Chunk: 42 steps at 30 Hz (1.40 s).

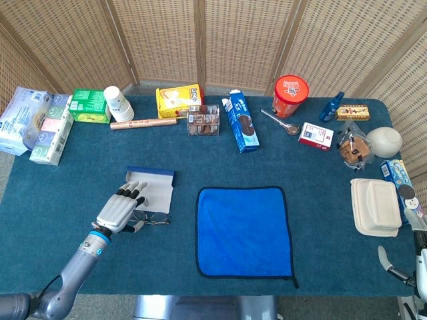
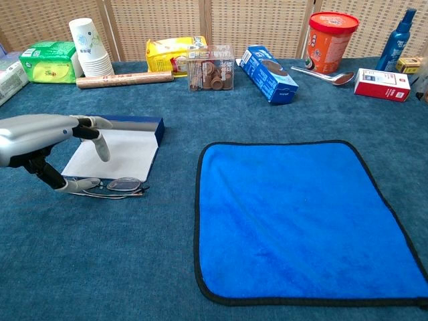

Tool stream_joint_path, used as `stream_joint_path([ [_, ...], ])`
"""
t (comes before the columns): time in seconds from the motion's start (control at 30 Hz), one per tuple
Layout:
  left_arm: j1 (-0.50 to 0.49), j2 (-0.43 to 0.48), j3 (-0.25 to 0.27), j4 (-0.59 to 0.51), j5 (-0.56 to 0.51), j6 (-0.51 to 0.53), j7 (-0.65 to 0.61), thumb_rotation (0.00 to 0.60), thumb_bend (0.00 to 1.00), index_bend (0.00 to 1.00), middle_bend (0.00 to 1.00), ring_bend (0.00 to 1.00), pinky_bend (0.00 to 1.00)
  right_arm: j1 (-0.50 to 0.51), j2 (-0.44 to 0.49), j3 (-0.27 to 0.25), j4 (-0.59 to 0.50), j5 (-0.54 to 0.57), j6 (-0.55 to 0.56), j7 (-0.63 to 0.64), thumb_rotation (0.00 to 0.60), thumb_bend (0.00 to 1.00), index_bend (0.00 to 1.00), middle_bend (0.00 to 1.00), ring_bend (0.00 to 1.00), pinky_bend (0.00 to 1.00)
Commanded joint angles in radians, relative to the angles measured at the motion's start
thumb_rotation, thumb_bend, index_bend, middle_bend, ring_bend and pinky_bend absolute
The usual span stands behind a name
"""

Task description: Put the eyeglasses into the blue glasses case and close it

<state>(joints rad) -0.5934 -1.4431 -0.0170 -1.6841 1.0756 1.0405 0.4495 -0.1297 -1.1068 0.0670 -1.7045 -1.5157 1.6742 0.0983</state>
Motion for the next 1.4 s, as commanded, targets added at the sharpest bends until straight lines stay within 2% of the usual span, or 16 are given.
stream_joint_path([
  [0.03, -0.003, -0.018, -0.001, 0.013, -0.007, -0.014, -0.004, 0.539, 0.27, 0.33, 0.06, 0.0, 0.06, -0.004, 0.0, -0.001, 0.003, 0.0, 0.004, 0.005, 0.337, 0.36, 0.08, 0.13, 0.0, 0.04],
  [0.7, -0.002, -0.087, -0.009, 0.055, -0.005, -0.01, 0.008, 0.538, 0.26, 0.35, 0.06, 0.0, 0.06, -0.024, 0.004, -0.003, 0.026, 0.008, 0.023, 0.046, 0.338, 0.35, 0.08, 0.13, 0.0, 0.05],
  [1.4, 0.009, -0.106, 0.002, 0.059, -0.029, -0.005, 0.046, 0.539, 0.29, 0.44, 0.08, 0.0, 0.06, -0.048, 0.007, 0.002, 0.049, 0.023, 0.043, 0.112, 0.338, 0.34, 0.07, 0.13, 0.0, 0.05],
])
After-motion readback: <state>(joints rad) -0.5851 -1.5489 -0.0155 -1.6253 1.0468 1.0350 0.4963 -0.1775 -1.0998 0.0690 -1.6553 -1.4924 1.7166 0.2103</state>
